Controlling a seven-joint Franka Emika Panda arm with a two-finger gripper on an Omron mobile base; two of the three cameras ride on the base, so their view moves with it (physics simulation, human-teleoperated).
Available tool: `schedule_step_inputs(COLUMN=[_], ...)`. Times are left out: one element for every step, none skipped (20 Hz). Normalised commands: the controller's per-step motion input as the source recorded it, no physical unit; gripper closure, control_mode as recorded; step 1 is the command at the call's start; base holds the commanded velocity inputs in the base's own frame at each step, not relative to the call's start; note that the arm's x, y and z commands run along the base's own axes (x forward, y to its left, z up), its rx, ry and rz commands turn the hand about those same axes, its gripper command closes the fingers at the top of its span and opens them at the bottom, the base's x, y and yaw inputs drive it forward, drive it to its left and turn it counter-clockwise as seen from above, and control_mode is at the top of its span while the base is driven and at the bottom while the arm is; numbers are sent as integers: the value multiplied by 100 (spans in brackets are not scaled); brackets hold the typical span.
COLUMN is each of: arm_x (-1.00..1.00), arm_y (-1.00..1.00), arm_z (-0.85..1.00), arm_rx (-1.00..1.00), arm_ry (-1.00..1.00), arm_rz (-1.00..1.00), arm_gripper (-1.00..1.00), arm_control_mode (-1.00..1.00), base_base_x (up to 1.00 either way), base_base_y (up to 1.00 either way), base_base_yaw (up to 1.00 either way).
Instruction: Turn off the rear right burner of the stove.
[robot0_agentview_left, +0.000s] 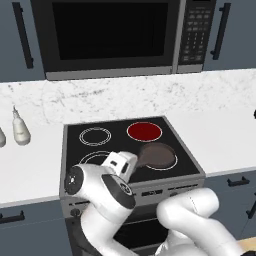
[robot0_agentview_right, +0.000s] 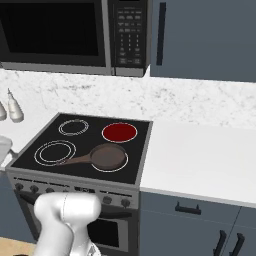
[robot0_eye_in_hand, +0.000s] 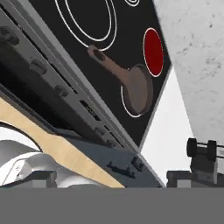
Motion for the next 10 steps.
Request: schedule_step_inputs(arm_x=[-17, -12, -8, -5, 0, 0, 0, 0, 0, 0], arm_y=[52, 51, 39, 29, 18, 11, 0, 0, 0, -8], arm_z=[-64, -63, -62, -61, -58, -54, -46, -40, -35, -31], arm_rx=[-38, -38, -37, -36, -34, -33, -32, -30, -25, -21], arm_ry=[0, 0, 0, 0, 0, -1, -5, -8, -10, -13], arm_rz=[28, 28, 29, 29, 29, 28, 28, 28, 25, 21], arm_gripper=[-100, -100, -100, -100, -100, -100, -100, -100, -100, -100], arm_control_mode=[-100, -100, -100, -100, -100, -100, -100, -100, -100, -100], base_base_x=[0, 0, 0, 0, 0, 0, 0, 0, 0, 0], base_base_y=[0, 0, 0, 0, 0, 0, 0, 0, 0, 0], base_base_yaw=[0, 0, 0, 0, 0, 0, 0, 0, 0, 0])
